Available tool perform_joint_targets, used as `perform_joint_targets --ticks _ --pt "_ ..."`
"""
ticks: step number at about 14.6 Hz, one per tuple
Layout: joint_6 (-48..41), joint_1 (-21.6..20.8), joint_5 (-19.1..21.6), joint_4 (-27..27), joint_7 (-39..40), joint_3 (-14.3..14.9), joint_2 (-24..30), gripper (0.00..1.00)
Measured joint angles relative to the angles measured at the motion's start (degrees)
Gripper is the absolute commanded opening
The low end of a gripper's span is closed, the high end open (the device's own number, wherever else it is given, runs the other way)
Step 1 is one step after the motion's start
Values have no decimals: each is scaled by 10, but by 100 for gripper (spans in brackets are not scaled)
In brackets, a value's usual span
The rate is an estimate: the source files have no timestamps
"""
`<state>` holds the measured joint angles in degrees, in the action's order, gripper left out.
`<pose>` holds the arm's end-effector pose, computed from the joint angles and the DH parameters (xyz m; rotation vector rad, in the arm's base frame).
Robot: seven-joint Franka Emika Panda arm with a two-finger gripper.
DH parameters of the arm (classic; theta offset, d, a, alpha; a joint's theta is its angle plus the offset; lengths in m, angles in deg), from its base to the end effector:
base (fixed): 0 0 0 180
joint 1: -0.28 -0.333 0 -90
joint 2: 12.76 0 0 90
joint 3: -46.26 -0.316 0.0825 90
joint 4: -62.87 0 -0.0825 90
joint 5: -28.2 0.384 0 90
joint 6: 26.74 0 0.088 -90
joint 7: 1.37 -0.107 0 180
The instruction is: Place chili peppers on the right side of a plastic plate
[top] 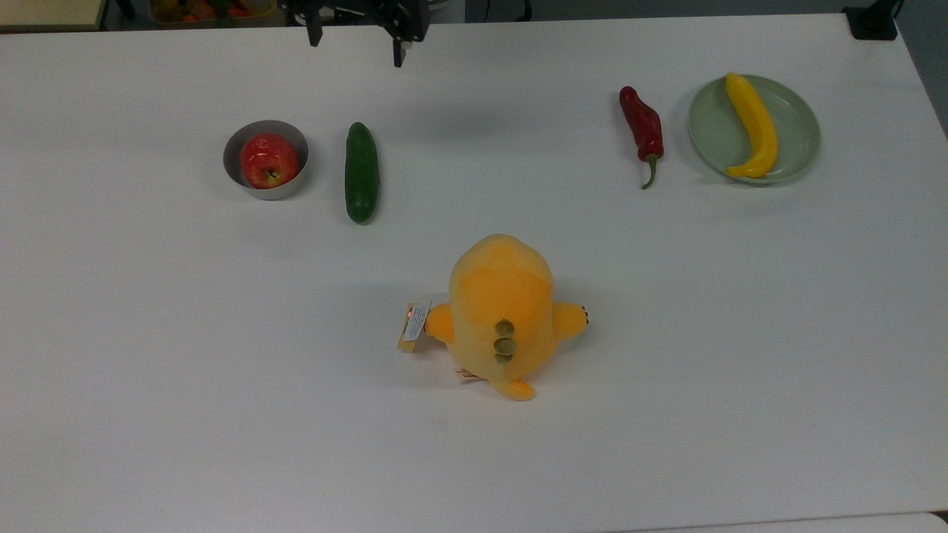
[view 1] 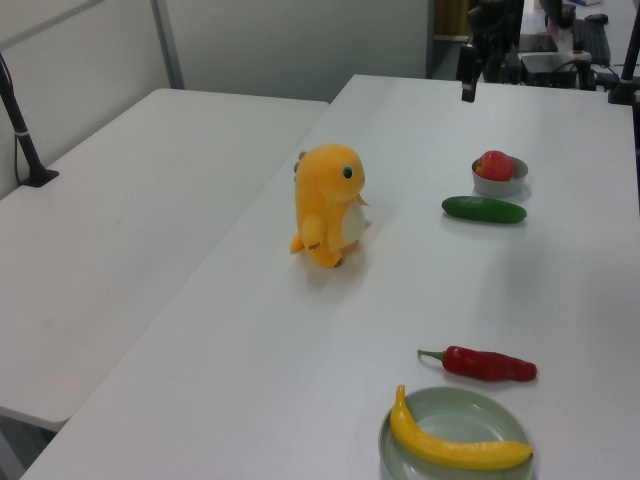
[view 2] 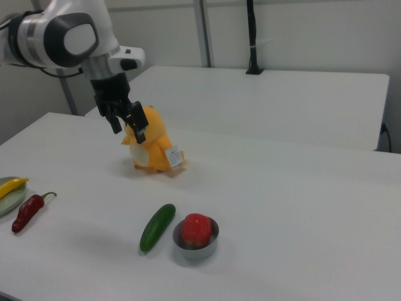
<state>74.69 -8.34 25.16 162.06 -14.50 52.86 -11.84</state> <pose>0.5629 0.0148 0.5748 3.0842 -0.2859 0.0948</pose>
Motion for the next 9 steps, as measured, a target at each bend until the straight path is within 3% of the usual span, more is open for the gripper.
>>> perform_joint_targets --ticks 4,9 --pt "0 25 42 -2 63 20 -6 100" --pt "0 25 45 -8 68 18 -24 100"
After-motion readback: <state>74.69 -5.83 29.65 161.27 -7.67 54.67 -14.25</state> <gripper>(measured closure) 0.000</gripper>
